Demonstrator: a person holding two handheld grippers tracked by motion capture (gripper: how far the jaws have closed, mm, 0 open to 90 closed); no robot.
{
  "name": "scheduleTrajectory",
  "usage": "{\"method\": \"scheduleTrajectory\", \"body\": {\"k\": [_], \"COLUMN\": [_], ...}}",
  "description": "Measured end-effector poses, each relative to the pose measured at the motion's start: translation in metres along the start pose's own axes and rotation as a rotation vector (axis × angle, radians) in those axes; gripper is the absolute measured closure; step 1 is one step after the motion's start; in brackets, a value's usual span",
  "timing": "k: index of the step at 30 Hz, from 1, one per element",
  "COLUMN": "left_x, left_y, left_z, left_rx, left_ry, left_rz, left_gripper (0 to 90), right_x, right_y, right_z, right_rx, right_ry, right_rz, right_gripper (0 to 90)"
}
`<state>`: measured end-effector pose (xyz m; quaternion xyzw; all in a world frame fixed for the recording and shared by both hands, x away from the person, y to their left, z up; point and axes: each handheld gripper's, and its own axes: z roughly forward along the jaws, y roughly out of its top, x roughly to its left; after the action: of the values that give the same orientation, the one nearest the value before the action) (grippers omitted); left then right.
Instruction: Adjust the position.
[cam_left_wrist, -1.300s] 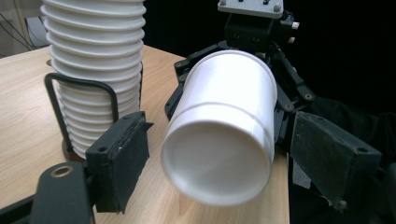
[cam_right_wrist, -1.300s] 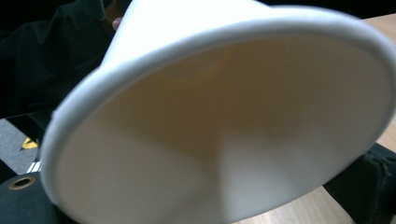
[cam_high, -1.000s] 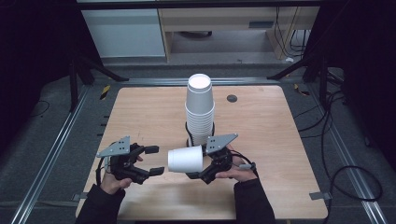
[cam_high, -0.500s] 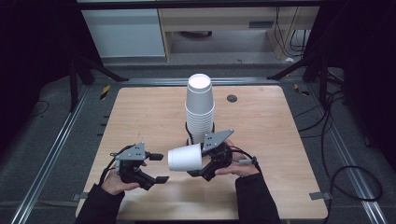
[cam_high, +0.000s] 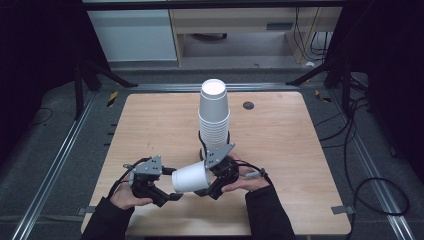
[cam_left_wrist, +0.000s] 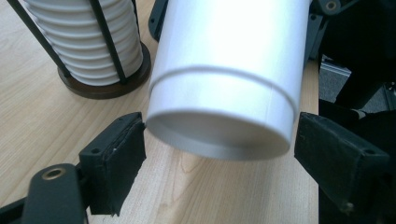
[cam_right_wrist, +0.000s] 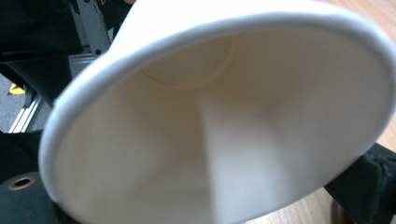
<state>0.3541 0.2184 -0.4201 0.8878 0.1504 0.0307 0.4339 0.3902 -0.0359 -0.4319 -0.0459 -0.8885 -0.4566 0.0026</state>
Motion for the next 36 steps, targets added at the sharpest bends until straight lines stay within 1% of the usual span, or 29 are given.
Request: {"method": "scheduleTrajectory", "body": {"k": [6, 10, 13, 17, 22, 26, 28, 29, 31, 32, 36], "left_x": [-0.001, -0.001, -0.001, -0.001, -0.002, -0.003, -0.003, -0.002, -0.002, -0.001, 0.002], "left_y": [0.0, 0.0, -0.001, -0.001, -0.001, -0.001, -0.001, -0.001, -0.001, -0.001, -0.003], "left_z": [0.003, 0.005, 0.006, 0.007, 0.007, 0.008, 0.007, 0.006, 0.004, 0.003, -0.002], "left_rx": [0.028, 0.048, 0.058, 0.068, 0.077, 0.089, 0.081, 0.075, 0.063, 0.061, 0.037], "left_ry": [-0.003, -0.001, -0.001, 0.001, 0.012, 0.018, 0.018, 0.018, 0.022, 0.025, 0.035], "left_rz": [0.005, 0.008, 0.012, 0.009, 0.028, 0.037, 0.037, 0.034, 0.031, 0.033, 0.016], "left_gripper": [16.4, 17.1, 19.2, 20.1, 21.4, 22.1, 22.4, 22.7, 22.8, 22.9, 23.1], "right_x": [0.002, 0.003, 0.003, 0.003, 0.003, 0.002, 0.002, 0.002, 0.002, 0.002, 0.0], "right_y": [0.004, 0.007, 0.009, 0.009, 0.009, 0.008, 0.008, 0.007, 0.007, 0.007, 0.006], "right_z": [0.012, 0.018, 0.021, 0.023, 0.023, 0.024, 0.024, 0.023, 0.022, 0.02, 0.011], "right_rx": [0.039, 0.061, 0.061, 0.065, 0.064, 0.073, 0.067, 0.056, 0.051, 0.049, 0.025], "right_ry": [0.016, 0.017, 0.024, 0.02, 0.021, 0.022, 0.016, 0.011, 0.007, 0.005, -0.006], "right_rz": [-0.014, -0.024, -0.03, -0.035, -0.033, -0.022, -0.026, -0.009, -0.01, -0.007, 0.004], "right_gripper": [8.1, 8.0, 8.0, 8.0, 7.8, 6.6, 6.3, 6.1, 6.0, 6.0, 5.8]}}
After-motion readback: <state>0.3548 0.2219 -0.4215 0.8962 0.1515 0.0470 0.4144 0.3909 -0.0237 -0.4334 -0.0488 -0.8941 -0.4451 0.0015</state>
